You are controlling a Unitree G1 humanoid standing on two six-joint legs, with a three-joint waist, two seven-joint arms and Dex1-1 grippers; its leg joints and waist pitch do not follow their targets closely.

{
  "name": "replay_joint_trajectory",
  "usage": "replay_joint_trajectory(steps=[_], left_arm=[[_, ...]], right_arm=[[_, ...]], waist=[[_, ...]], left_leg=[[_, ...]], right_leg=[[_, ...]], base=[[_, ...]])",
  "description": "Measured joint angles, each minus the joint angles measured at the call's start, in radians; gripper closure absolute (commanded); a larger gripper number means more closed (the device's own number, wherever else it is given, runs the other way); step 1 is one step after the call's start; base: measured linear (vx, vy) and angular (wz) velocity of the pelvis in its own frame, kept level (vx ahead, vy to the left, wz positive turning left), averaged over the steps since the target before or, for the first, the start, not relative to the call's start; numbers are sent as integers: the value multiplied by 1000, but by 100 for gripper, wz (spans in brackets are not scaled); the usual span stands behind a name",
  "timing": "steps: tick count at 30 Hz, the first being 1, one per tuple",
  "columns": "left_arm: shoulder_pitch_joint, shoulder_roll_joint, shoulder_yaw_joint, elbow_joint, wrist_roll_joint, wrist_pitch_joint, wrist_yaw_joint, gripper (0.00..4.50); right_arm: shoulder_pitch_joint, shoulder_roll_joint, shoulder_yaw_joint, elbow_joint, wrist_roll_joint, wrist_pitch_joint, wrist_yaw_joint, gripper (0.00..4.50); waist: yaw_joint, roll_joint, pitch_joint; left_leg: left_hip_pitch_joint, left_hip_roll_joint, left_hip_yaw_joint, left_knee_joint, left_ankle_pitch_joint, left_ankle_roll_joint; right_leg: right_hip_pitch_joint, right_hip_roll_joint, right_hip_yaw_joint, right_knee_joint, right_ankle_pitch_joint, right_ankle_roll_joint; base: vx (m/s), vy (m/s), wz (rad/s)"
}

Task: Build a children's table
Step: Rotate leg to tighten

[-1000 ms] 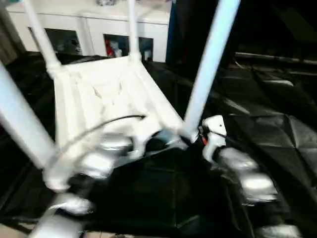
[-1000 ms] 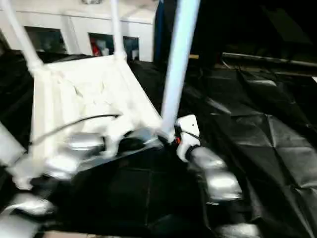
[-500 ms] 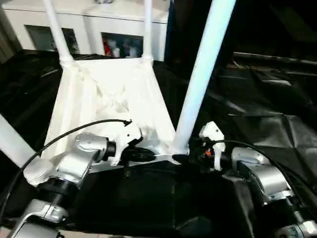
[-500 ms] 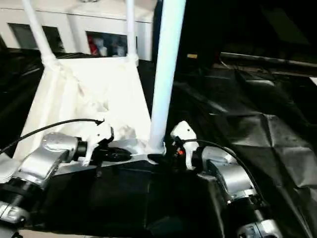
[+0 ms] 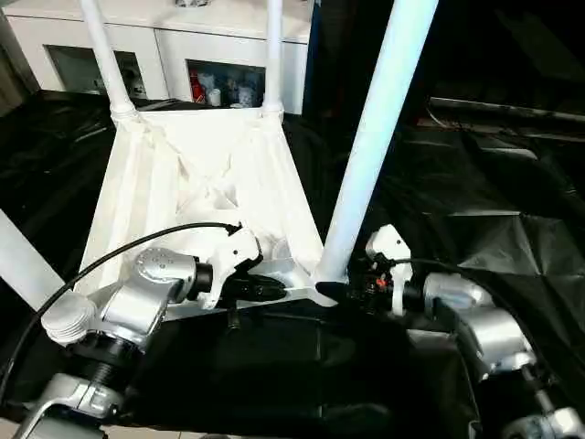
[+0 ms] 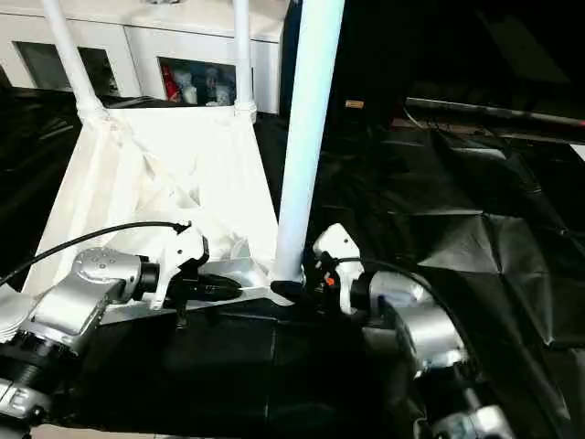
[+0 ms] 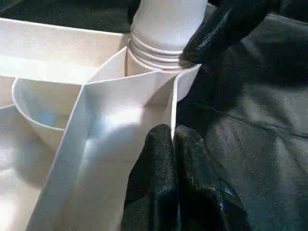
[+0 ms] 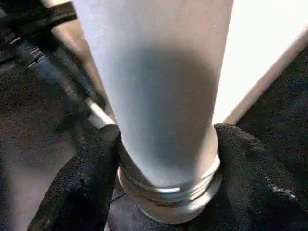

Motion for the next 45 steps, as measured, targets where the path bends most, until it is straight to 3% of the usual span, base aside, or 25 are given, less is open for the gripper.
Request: replay_joint_trajectory(steps=[6, 12, 16, 19, 26, 34, 45], left_arm=[[-75, -159, -1, 104, 64, 23, 223, 450], [-115, -262, -9, 171, 103, 24, 356, 450], [-120, -265, -10, 181, 104, 15, 354, 450], [-123, -247, -13, 177, 104, 8, 321, 450], [-106, -170, -28, 130, 83, -1, 213, 450], [-61, -3, -41, 37, 26, 23, -34, 450], [-48, 46, -58, 6, 5, 18, -115, 450]], right_arm=[[-16, 150, -106, 65, -35, -12, -355, 178], [-38, 230, -140, 92, -78, -23, -576, 178], [-37, 230, -140, 89, -83, -30, -576, 178], [-35, 217, -140, 83, -75, -32, -529, 108], [-14, 109, -85, 16, -56, 13, -315, 52], [2, -72, 15, -72, -7, 62, 35, 52], [0, -85, 40, -74, 25, 65, 133, 67]], waist=[[-11, 0, 0], [-7, 2, -1], [-5, 5, -3], [-7, 5, -3], [-12, 4, -2], [-9, 3, -1], [16, 1, 0]], left_leg=[[1, 0, 0, 1, 1, -2], [0, -1, 0, 1, 1, -2], [0, -1, 0, 1, 1, -2], [-1, -1, 0, -1, 1, -2], [-3, 1, 0, -2, 1, -2], [-2, 1, 0, -3, 1, -2], [-3, 1, 0, -3, 1, -2]], right_leg=[[0, -1, 0, -1, -1, 3], [0, -2, 0, -2, -1, 3], [2, -2, 0, -2, 0, 4], [1, -2, 0, -2, 0, 4], [-2, 0, -1, -2, 0, 3], [-2, 0, -2, -1, -1, 2], [-2, -1, -1, -2, -1, 2]], base=[[0, 0, 0], [0, 0, 0], [0, 0, 0], [0, 0, 0], [0, 0, 0], [0, 0, 0], [0, 0, 0]])
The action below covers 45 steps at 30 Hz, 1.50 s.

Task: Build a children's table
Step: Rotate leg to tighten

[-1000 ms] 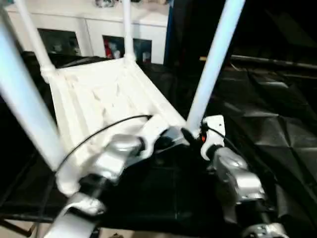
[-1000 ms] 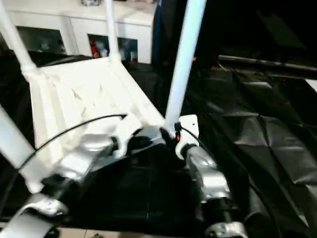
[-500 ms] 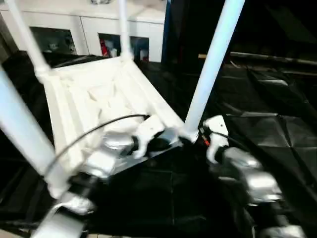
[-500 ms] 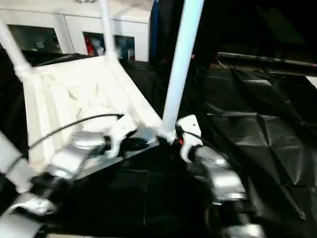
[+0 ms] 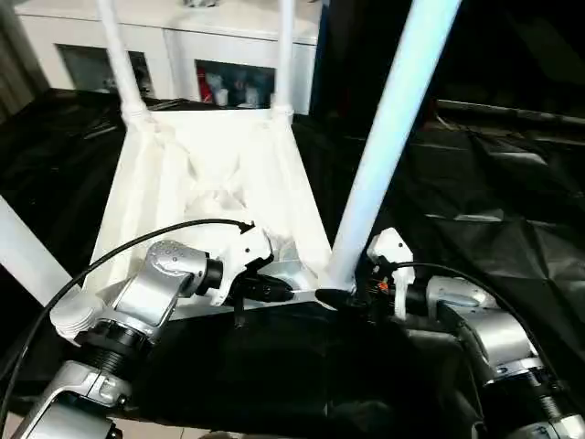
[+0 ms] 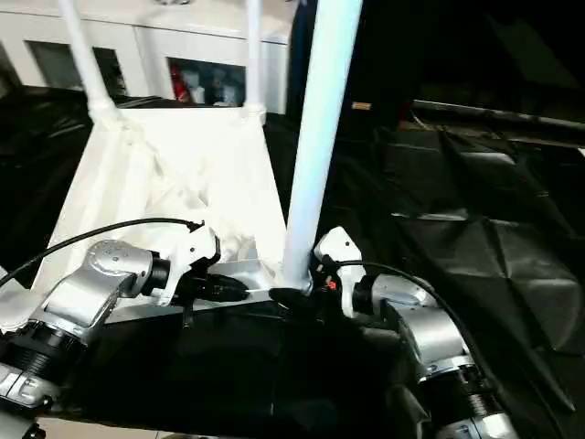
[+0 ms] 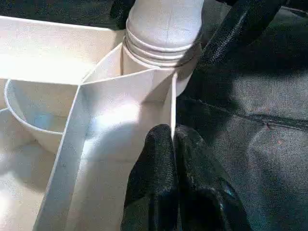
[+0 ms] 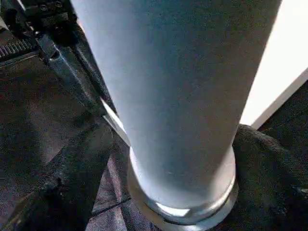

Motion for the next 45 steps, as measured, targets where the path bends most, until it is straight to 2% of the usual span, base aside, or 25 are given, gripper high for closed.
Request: replay_joint_trajectory(steps=[3, 8, 10, 14, 16, 18, 21, 24, 30, 33, 34, 35, 37, 39, 42, 45], left_arm=[[1, 3, 0, 0, -2, -2, -6, 450], [4, 11, 0, 6, -14, -8, -16, 450], [4, 11, 0, 9, -17, -9, -16, 450], [6, 10, 3, 11, -18, -9, -16, 450], [6, -12, 13, 24, -17, -15, 22, 450], [-20, -77, 26, 76, 11, -25, 135, 450], [-36, -136, 26, 112, 32, -28, 233, 450], [-63, -223, 25, 151, 71, -15, 356, 450], [-77, -287, 18, 186, 102, -15, 440, 450], [-81, -286, 12, 187, 108, -21, 438, 450], [-81, -279, 10, 183, 108, -21, 430, 450], [-81, -273, 8, 178, 108, -21, 423, 450], [-79, -259, 5, 165, 108, -18, 398, 450], [-73, -234, 0, 137, 105, -8, 365, 450], [-54, -158, -4, 83, 79, -3, 264, 450], [-38, -102, -4, 46, 59, -2, 187, 450]], right_arm=[[-1, 0, 0, 3, 0, -1, 1, 99], [-1, 0, 0, 6, 0, -4, 2, 121], [-1, 3, -3, 6, 0, -4, 1, 154], [3, 15, -12, 9, 1, -5, -4, 171], [8, 54, -27, 25, -2, -21, -64, 177], [11, 140, -80, 66, -30, -50, -239, 179], [6, 196, -109, 86, -45, -54, -386, 180], [-4, 286, -166, 110, -72, -61, -589, 181], [-8, 338, -179, 146, -123, -118, -740, 181], [-8, 336, -179, 151, -127, -132, -734, 181], [-8, 333, -180, 151, -122, -133, -720, 146], [-8, 330, -180, 151, -119, -134, -708, 146], [-7, 315, -180, 147, -105, -135, -663, 109], [-2, 289, -170, 137, -95, -129, -588, 102], [3, 194, -121, 89, -55, -81, -395, 78], [5, 103, -71, 37, -32, -36, -251, 55]], waist=[[0, 0, 0], [0, 0, 0], [0, 0, 0], [0, 0, 0], [0, 0, 0], [-2, 0, -1], [-4, 0, -1], [-1, 0, -1], [1, 5, -4], [1, 6, -4], [1, 6, -4], [0, 6, -4], [-1, 6, -4], [-2, 5, -4], [-15, 5, -3], [-15, 6, -4]], left_leg=[[0, 0, 0, 0, 0, 0], [0, 0, 0, 0, 0, 0], [0, 0, 0, 0, 0, 0], [0, 0, 0, 0, 0, 0], [2, 0, 0, 1, 0, 0], [4, 0, 0, 2, 0, -1], [6, 0, 0, 2, 1, -1], [6, -1, 0, 2, 1, -1], [11, -2, 0, 0, 1, -1], [11, -2, 0, -1, 1, -1], [11, -2, 0, -1, 1, -1], [10, -2, 0, -1, 1, -1], [10, -2, 0, -2, 1, -1], [9, -1, 0, -3, 1, -1], [8, -1, -1, -6, 0, -1], [2, 0, -1, -7, 1, -1]], right_leg=[[0, 0, 0, 0, 0, 0], [0, 0, 0, 0, 0, 0], [0, 0, 0, 0, 0, 0], [0, 0, 0, 1, 0, 0], [1, 0, 0, 2, 0, 0], [2, 0, 0, 2, 2, -3], [3, -1, 0, 1, 1, 0], [1, -1, 1, 0, -1, 2], [4, -2, 2, -4, -2, 4], [5, -2, 2, -4, -1, 4], [6, -2, 2, -4, -1, 4], [9, -2, 2, -4, -1, 5], [9, -1, 1, -4, -1, 5], [7, -1, 1, -4, 0, 3], [5, 0, 0, -4, 1, 1], [-1, 1, -1, -2, 0, 0]], base=[[0, 0, 0], [0, 0, 0], [0, 0, 0], [0, 0, 0], [0, 0, 0], [0, 0, 0], [0, 0, 0], [0, 0, 0], [0, 0, 0], [0, 0, 0], [0, 0, 0], [0, 0, 0], [0, 0, 0], [0, 0, 0], [0, 0, 0], [0, 0, 0]])
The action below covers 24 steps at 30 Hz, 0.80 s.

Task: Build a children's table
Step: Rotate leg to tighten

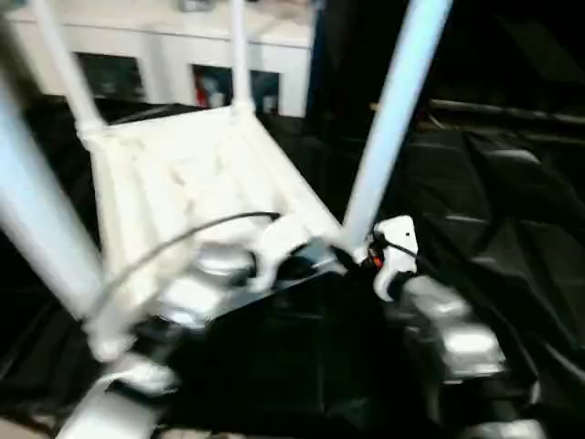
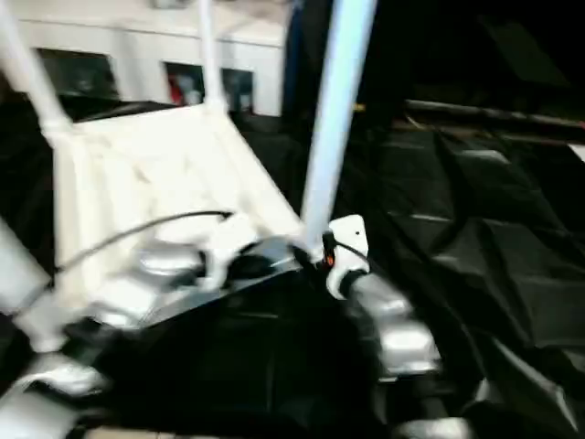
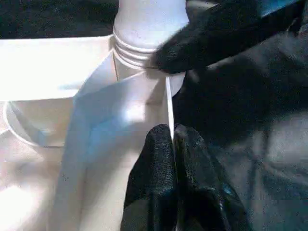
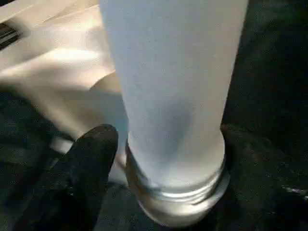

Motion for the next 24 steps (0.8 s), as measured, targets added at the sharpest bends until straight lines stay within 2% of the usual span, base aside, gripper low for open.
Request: replay_joint_trajectory(steps=[4, 9, 13, 24], left_arm=[[24, 59, 0, -27, -25, -19, -95, 450], [54, 118, -1, -64, -55, -17, -184, 450], [62, 128, -1, -72, -61, -18, -200, 450], [76, 142, 0, -82, -76, -23, -210, 450]], right_arm=[[8, -79, 38, -43, 24, 36, 158, 55], [10, -93, 68, -53, 44, 38, 251, 55], [3, -105, 85, -53, 45, 38, 268, 88], [1, -110, 89, -51, 42, 34, 275, 174]], waist=[[7, 0, 0], [16, -1, 1], [18, -2, 1], [17, -4, 0]], left_leg=[[0, 1, 0, 1, 0, 0], [0, 0, 0, 2, 0, 0], [0, 0, 0, 2, 0, 0], [0, 0, 0, 2, 0, 0]], right_leg=[[0, 0, -1, 0, -1, -2], [1, -1, 0, 1, -1, -2], [2, -1, 1, 1, -1, -2], [1, -1, 0, 2, -1, -2]], base=[[0, 0, 0], [0, 0, 0], [0, 0, 0], [0, 0, 0]])
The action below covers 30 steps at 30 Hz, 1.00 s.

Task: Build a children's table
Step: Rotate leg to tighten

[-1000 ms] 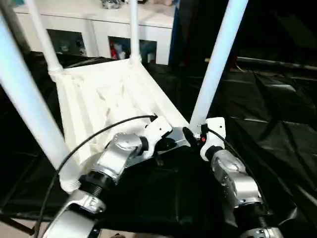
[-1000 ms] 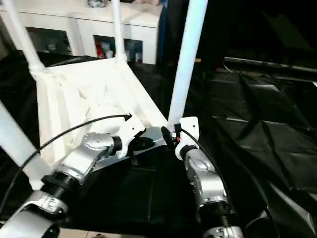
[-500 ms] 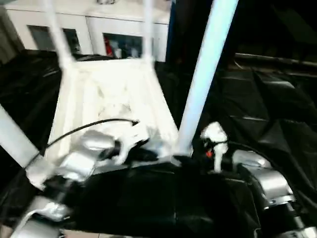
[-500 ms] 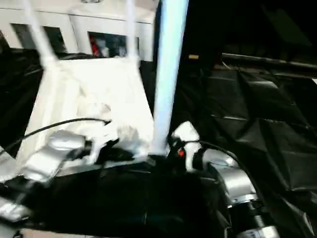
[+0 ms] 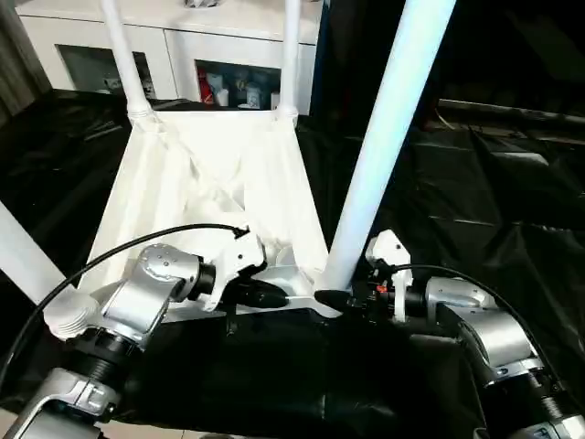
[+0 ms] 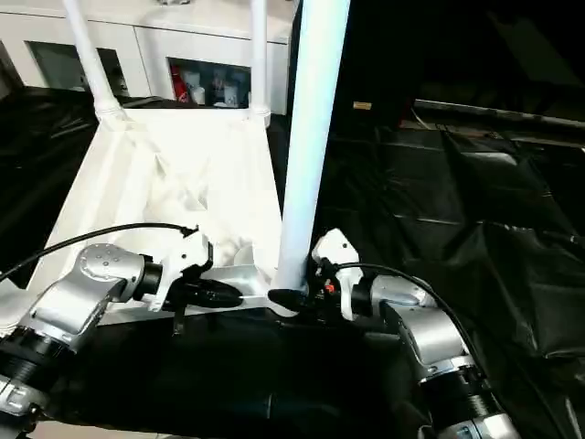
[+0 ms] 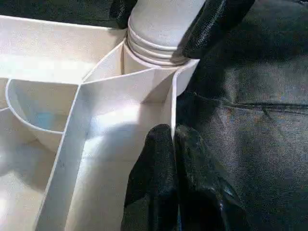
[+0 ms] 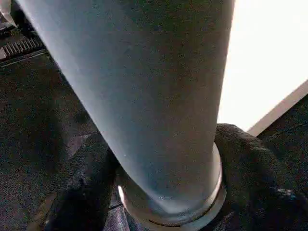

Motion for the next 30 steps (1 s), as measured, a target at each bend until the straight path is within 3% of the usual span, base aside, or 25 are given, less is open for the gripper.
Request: replay_joint_trajectory(steps=[7, 14, 19, 29, 30], left_arm=[[12, -23, 17, 7, 0, 1, 58, 450], [-58, -203, 22, 139, 68, 9, 308, 450], [-96, -303, 15, 209, 99, 15, 428, 450], [-99, -297, -1, 203, 110, 0, 433, 450], [-99, -281, -1, 194, 110, -4, 415, 450]], right_arm=[[22, 55, -26, 24, -2, -29, -75, 185], [25, 230, -144, 98, -43, -53, -468, 186], [27, 315, -195, 106, -79, -64, -688, 187], [8, 312, -197, 130, -87, -87, -680, 187], [-2, 305, -196, 138, -85, -87, -643, 131]], waist=[[-1, -2, -1], [-4, 2, 0], [-2, 8, 0], [-8, 9, -1], [-12, 9, 0]], left_leg=[[3, 0, 0, 1, 0, 0], [18, 0, -1, 1, 1, -2], [17, -3, -3, -2, 1, -1], [16, -7, -3, -4, 0, -1], [13, -7, -3, -6, 0, -1]], right_leg=[[2, 0, 0, 2, 0, 0], [8, -1, -1, -3, -4, 7], [16, -2, -1, -20, -4, 7], [16, -2, 3, -30, -3, 7], [16, -2, 2, -30, -2, 7]], base=[[0, 0, 0], [-34, 6, -2], [0, 0, 0], [0, 0, 0], [0, 0, 0]])
